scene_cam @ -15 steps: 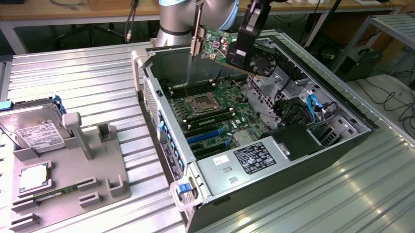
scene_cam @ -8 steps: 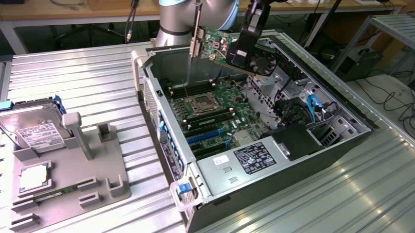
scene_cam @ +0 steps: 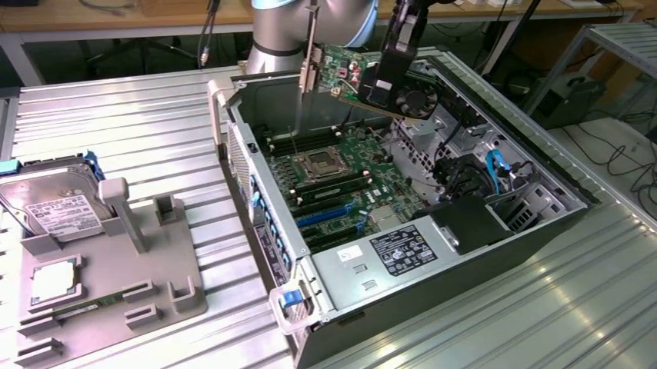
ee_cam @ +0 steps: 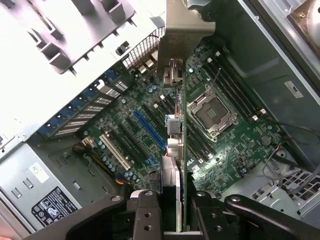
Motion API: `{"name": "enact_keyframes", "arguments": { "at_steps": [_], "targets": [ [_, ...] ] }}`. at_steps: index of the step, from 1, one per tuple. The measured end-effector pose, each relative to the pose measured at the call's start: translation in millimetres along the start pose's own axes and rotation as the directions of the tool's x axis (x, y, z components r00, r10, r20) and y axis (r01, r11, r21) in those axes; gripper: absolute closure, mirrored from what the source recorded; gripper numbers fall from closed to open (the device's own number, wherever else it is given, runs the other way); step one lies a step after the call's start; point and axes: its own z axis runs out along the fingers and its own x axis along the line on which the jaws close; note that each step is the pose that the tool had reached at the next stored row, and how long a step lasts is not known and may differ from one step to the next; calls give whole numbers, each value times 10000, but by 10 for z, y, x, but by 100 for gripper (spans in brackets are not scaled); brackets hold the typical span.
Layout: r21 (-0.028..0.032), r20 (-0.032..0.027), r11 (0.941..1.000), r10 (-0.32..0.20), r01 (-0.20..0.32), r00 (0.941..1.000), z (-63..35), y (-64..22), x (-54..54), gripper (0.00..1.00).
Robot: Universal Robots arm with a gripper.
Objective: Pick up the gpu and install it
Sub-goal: 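Insert the gpu into the slot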
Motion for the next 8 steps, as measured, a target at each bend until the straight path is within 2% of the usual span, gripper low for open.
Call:
{"name": "enact_keyframes", "arguments": {
  "at_steps": [8],
  "targets": [
    [2, -39, 9961, -887, 887, 9960, 0, 1, 1, 72]
  ]
}}
